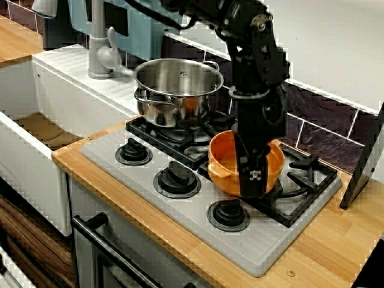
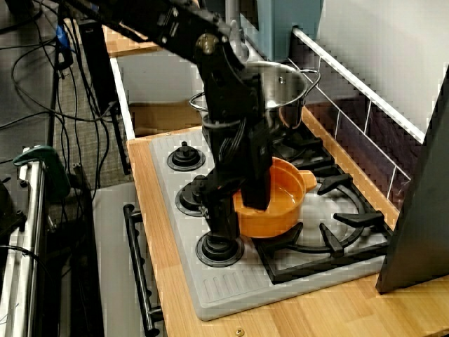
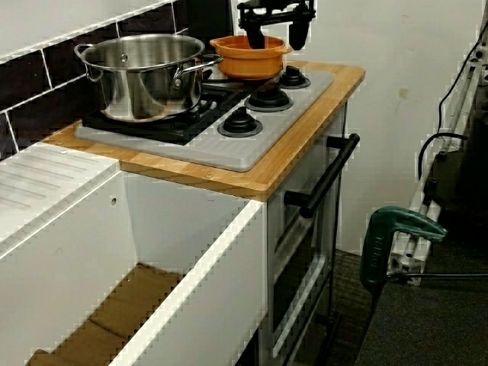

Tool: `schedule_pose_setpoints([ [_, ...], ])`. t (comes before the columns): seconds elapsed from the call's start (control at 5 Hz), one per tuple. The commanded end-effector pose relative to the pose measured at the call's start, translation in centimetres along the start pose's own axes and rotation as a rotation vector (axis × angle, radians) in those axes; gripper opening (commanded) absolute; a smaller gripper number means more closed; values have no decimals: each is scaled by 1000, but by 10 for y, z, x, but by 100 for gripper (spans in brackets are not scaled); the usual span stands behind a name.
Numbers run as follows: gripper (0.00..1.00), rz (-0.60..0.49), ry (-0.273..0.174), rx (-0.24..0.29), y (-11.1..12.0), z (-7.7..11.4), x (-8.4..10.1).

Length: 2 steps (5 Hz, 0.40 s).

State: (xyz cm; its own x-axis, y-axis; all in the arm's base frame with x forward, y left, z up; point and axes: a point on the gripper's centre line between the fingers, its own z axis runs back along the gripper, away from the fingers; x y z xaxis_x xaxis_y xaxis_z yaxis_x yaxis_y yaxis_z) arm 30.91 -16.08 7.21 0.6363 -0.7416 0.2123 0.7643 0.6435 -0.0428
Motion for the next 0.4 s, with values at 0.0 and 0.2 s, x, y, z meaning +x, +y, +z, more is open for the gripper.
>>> schedule_pose_setpoints([
  [0.0, 0, -21, -25, 11, -14, 12, -26],
  [0.2, 0, -21, -22, 11, -15, 11, -26],
])
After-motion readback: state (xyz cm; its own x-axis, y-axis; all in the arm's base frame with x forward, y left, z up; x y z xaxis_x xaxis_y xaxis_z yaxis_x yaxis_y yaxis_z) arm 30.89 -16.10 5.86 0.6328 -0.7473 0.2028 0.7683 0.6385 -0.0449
